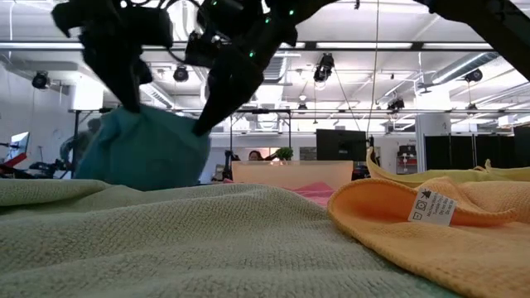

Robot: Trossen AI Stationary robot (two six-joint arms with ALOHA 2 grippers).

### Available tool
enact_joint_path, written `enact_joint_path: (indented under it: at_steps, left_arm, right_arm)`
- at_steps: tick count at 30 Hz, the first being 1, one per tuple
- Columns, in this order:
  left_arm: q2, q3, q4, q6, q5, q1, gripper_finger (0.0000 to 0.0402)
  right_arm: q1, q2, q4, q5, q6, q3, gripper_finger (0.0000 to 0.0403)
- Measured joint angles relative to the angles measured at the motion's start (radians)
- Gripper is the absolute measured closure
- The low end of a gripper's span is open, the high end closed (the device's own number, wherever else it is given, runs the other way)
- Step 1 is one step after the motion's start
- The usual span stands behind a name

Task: Fold microfiber towels
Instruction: Put the folded blue microfiber cloth into the orange bin

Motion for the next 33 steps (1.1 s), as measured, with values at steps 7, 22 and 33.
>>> enact_joint_path:
  at_steps: [7, 22, 33]
  left_arm:
    - [0.007, 0.147, -0.036, 0.271, 0.000, 0.132, 0.0401]
    - [0.080, 0.319, 0.121, 0.651, -0.108, 0.342, 0.0401]
    - [0.235, 0.353, 0.332, 0.787, -0.136, 0.437, 0.0401]
  right_arm:
    - [-0.034, -0.107, -0.051, 0.069, 0.080, 0.000, 0.0394]
    - [-0.074, -0.254, -0.197, 0.370, 0.163, -0.002, 0.0394]
    - [-0.188, -0.260, -0.230, 0.461, 0.169, -0.002, 0.0394]
